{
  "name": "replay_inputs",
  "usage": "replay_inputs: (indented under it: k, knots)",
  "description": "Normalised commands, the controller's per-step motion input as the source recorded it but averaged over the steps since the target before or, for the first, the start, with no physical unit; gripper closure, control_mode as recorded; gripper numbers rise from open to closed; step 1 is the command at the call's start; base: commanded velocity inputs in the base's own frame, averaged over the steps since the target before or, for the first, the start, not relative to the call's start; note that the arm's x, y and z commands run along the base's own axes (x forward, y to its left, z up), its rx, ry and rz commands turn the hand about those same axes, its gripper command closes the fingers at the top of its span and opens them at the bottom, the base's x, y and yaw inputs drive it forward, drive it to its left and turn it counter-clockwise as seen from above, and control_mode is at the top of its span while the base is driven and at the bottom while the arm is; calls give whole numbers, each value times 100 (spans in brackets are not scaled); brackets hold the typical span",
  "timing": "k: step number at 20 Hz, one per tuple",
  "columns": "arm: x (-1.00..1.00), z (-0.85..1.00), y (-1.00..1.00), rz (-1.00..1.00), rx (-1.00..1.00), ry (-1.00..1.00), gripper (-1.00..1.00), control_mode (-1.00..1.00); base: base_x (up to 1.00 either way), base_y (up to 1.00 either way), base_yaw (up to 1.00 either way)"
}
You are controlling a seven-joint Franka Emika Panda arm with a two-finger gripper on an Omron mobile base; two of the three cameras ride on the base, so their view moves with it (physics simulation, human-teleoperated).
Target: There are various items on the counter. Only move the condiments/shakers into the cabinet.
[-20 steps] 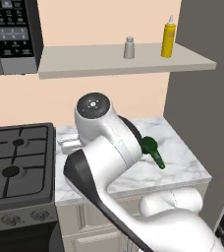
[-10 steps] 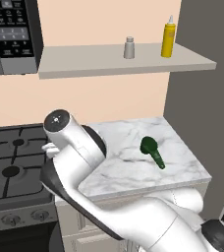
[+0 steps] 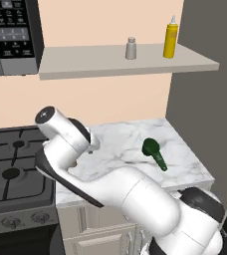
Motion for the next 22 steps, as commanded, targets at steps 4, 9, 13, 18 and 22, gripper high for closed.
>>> replay_inputs:
  k: [4,9,13,18,22]
  knots:
    - [56,-49,6,-3,-8,19,-100,-100,0,0,0]
    - [29,-70,4,0,-1,2,-100,-100,0,0,0]
    - [27,-56,0,0,0,0,-100,-100,0,0,0]
    - [12,-32,0,0,0,-8,-100,-100,0,0,0]
    - [9,-8,0,0,1,-16,-100,-100,0,0,0]
